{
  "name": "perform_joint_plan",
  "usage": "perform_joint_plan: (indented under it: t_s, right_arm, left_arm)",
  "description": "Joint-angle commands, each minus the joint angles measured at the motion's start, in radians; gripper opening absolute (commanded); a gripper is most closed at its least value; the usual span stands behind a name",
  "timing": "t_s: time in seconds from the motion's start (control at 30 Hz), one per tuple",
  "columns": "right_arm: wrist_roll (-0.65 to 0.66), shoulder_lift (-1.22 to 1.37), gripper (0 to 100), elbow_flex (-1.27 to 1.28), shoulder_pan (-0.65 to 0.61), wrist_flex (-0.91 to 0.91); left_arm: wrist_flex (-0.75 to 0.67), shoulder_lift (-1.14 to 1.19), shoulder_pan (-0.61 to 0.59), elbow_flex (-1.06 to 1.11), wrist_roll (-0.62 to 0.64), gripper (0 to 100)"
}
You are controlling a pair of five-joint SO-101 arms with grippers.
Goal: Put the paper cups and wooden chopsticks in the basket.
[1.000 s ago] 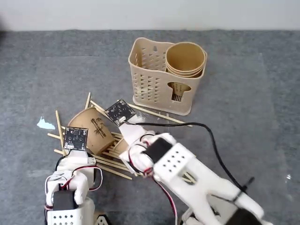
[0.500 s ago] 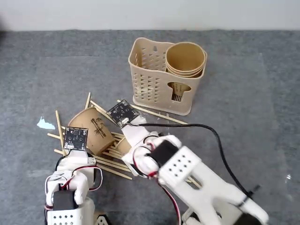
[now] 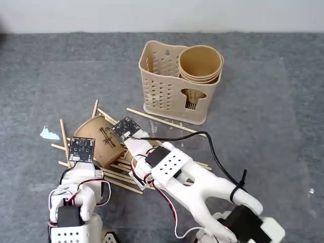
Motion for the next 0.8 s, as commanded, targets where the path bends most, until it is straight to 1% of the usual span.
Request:
perform_joint_plan:
  t_s: [0.0, 0.07, 0.17, 0.23, 0.37, 0.43, 0.57, 0.67, 0.77]
  right_arm:
    - [0.002, -0.007, 37.7, -0.034, -0.004, -0.007]
    - [0.005, -0.021, 33.1, -0.034, -0.004, -0.005]
    - [0.008, -0.050, 23.2, -0.034, -0.002, -0.005]
    - [0.009, -0.076, 20.5, -0.034, -0.002, -0.004]
    - [0.009, -0.143, 24.7, -0.040, -0.002, 0.044]
    - [0.009, -0.191, 26.6, -0.069, 0.001, 0.108]
    - [0.011, -0.292, 27.0, -0.173, 0.053, 0.246]
    - [0.057, -0.363, 27.0, -0.267, 0.097, 0.332]
    - [0.083, -0.424, 27.0, -0.365, 0.139, 0.363]
  left_arm:
    - [0.002, 0.003, -0.003, -0.008, -0.005, 1]
    - [0.002, 0.003, -0.003, -0.008, -0.005, 1]
    - [0.002, 0.003, -0.003, -0.008, -0.005, 1]
    - [0.002, 0.003, -0.003, -0.008, -0.005, 1]
    - [0.002, 0.003, -0.003, -0.008, -0.005, 1]
    - [0.002, 0.003, -0.003, -0.008, -0.005, 1]
    - [0.002, 0.003, -0.003, -0.008, -0.005, 1]
    - [0.002, 0.003, -0.003, -0.008, -0.005, 1]
    - [0.002, 0.003, -0.003, -0.008, -0.005, 1]
